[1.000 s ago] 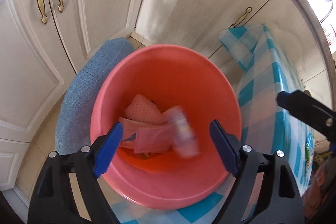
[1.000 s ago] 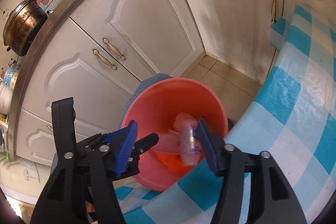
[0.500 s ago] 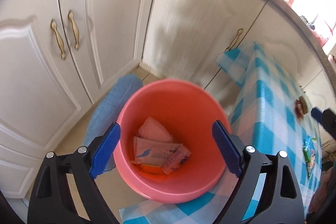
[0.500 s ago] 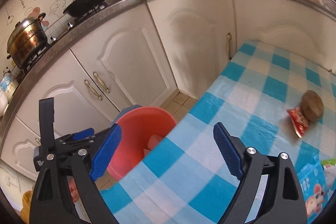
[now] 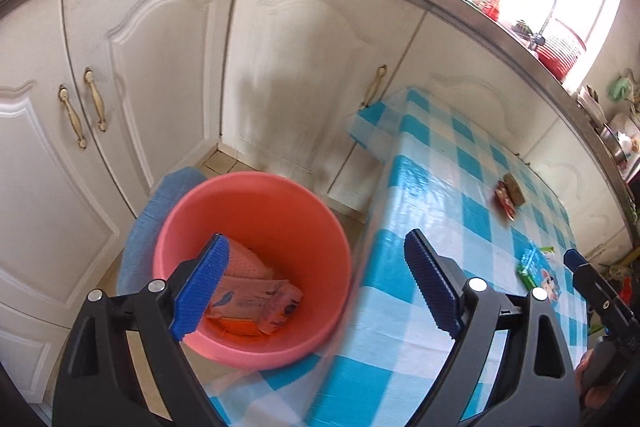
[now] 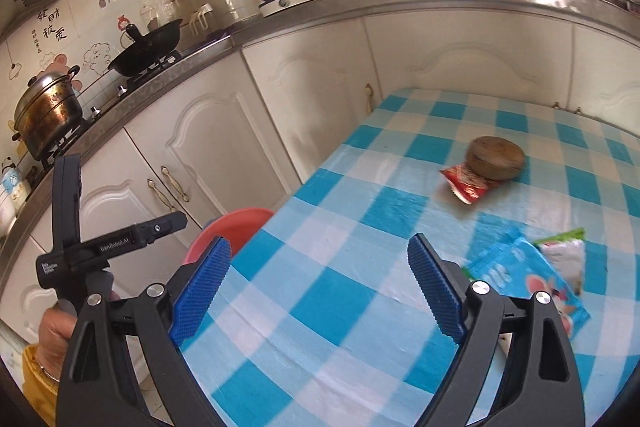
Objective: Collect trash
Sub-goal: 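Move both tools back over the table toward the cow-printed snack packet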
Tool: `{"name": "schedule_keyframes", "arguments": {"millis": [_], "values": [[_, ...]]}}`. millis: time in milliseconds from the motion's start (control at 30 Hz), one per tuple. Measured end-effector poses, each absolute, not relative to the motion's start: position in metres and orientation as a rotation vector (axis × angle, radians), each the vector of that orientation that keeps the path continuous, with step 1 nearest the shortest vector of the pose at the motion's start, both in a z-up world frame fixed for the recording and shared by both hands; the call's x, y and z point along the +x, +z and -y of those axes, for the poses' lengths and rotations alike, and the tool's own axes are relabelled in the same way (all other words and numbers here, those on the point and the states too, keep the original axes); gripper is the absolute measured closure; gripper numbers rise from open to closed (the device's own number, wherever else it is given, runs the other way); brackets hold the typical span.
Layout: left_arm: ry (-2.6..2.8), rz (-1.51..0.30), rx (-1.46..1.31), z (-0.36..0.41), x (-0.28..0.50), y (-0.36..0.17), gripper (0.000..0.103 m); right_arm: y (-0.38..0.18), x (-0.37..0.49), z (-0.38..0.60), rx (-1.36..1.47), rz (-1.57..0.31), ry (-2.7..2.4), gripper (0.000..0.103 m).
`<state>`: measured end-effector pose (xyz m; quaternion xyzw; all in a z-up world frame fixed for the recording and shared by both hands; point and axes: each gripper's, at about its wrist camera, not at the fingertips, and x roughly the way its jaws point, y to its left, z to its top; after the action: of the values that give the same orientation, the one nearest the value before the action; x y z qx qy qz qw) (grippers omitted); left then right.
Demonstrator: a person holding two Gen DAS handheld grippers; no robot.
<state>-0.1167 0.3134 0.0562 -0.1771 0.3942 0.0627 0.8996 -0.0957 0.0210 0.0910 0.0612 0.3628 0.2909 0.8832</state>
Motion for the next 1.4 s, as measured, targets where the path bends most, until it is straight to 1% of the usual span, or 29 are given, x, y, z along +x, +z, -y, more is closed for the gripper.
{"name": "schedule_keyframes", "arguments": {"millis": [433,733,933,1200,1400], "values": [[-0.037,-0.843,-0.277,-0.229,-0.108,0.065,0.013,0.082,-0.111,0.074,0.198,-0.730,0.471,0.014],[-0.116,-0.890,-0.221,-0.178,-0.099,0.062,0.013,0.072,-0.111,0.127,0.123,-0.745,0.409,0.013],[-0.140,-0.918,-0.218,-0.161,-0.094,0.058,0.013,0.054,-0.098,0.127,-0.002,-0.805,0.457,0.013],[-0.142,-0.954,-0.209,-0.149,-0.085,0.049,0.013,0.033,-0.078,0.100,-0.176,-0.851,0.502,0.013],[-0.138,-0.976,-0.203,-0.146,-0.080,0.041,0.013,0.026,-0.062,0.086,-0.241,-0.885,0.514,0.013]]}}
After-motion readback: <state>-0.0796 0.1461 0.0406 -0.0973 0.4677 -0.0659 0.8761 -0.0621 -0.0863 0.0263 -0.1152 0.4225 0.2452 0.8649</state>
